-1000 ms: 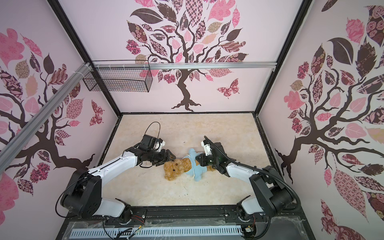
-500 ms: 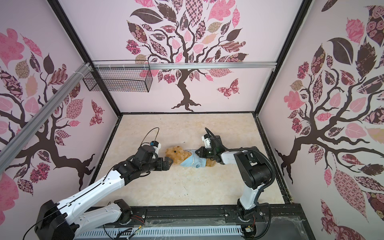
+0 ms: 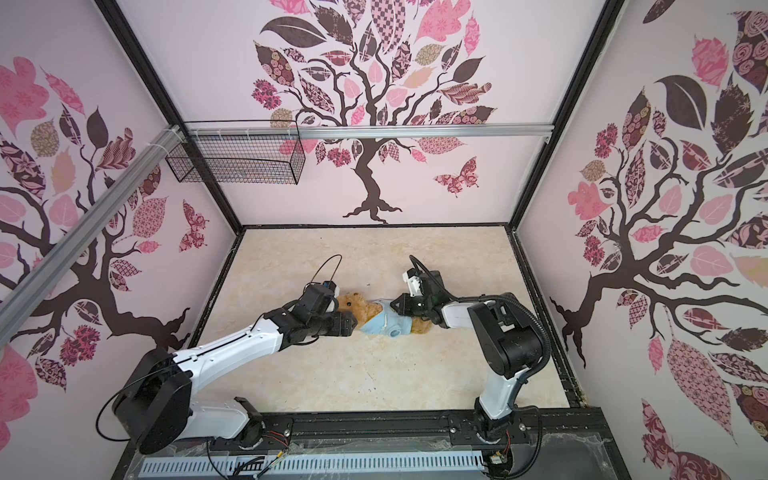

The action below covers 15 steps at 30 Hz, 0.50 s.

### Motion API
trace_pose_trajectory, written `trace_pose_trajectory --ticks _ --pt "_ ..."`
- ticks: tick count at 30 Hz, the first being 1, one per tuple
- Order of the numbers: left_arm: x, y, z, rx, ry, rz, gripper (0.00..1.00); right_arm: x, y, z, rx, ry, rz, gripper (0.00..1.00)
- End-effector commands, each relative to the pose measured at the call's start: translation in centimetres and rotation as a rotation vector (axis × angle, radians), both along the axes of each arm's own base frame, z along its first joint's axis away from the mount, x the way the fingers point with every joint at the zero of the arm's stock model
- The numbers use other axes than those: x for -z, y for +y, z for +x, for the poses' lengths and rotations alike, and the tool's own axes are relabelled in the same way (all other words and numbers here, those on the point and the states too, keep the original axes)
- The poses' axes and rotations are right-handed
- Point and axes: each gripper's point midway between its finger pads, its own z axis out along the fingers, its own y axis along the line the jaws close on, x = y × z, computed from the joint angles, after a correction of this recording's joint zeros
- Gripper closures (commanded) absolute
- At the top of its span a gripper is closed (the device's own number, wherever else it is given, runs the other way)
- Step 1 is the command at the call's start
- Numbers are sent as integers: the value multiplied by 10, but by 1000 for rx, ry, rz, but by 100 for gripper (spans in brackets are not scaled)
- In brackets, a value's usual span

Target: Dress the teddy bear

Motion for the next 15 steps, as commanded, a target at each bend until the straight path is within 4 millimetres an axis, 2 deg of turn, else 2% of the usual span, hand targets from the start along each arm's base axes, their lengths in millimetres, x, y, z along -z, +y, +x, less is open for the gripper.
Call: trace_pose_trajectory --ticks 1,3,7,11,14,15 --pt "-15 -9 26 -28 -63 -14 21 3 3 -4 -36 23 -7 91" --pt "-14 -17 32 -29 -60 -48 31 -3 3 -4 -46 12 -11 90" --pt "-12 -23 34 -14 -14 -86 60 -24 -1 -6 -56 -42 -35 81" --pt "-15 -12 32 -13 108 -170 87 -64 -14 -11 -17 -196 -47 68" --pt "-19 -4 25 -4 206 -255 100 -101 -22 -24 4 -372 -40 59" --pt "-19 -2 21 5 241 -284 100 -109 -25 -29 6 -419 -50 57"
